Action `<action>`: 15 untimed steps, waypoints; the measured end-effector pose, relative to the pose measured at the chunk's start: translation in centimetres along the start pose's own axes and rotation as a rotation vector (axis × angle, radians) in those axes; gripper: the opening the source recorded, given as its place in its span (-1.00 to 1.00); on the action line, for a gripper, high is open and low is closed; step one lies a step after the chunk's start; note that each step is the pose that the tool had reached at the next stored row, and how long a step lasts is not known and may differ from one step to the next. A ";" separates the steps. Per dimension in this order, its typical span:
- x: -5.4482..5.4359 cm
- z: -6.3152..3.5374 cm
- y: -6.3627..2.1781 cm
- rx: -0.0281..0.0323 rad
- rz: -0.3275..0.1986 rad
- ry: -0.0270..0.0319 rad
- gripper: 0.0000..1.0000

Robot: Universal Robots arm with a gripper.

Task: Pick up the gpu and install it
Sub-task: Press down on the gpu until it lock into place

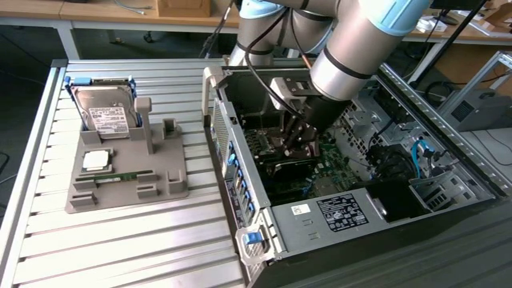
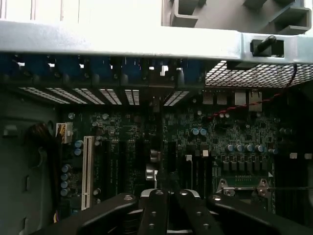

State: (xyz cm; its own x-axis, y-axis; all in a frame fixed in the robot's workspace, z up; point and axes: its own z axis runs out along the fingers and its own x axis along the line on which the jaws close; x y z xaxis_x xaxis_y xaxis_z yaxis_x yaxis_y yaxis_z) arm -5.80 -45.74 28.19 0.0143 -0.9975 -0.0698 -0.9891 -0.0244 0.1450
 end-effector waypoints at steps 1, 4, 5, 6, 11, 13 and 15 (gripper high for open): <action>0.0 -0.04 -0.22 -0.0011 0.000 -0.0001 -0.79; 0.0 -0.14 -0.93 -0.0052 0.000 -0.0003 -0.79; 0.0 -0.16 -1.06 -0.0058 0.000 -0.0005 -0.79; 0.0 -0.18 -1.20 -0.0066 0.000 -0.0004 -0.79; 0.0 -0.32 -2.17 -0.0115 0.001 -0.0006 -0.79; 0.1 -0.36 -2.42 -0.0128 0.001 -0.0006 -0.79; 0.1 -0.39 -2.60 -0.0138 0.001 -0.0006 -0.79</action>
State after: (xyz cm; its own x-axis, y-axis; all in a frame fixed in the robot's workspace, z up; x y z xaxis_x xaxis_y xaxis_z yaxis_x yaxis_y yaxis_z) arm -3.17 -45.75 28.20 0.0134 -0.9974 -0.0703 -0.9870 -0.0244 0.1586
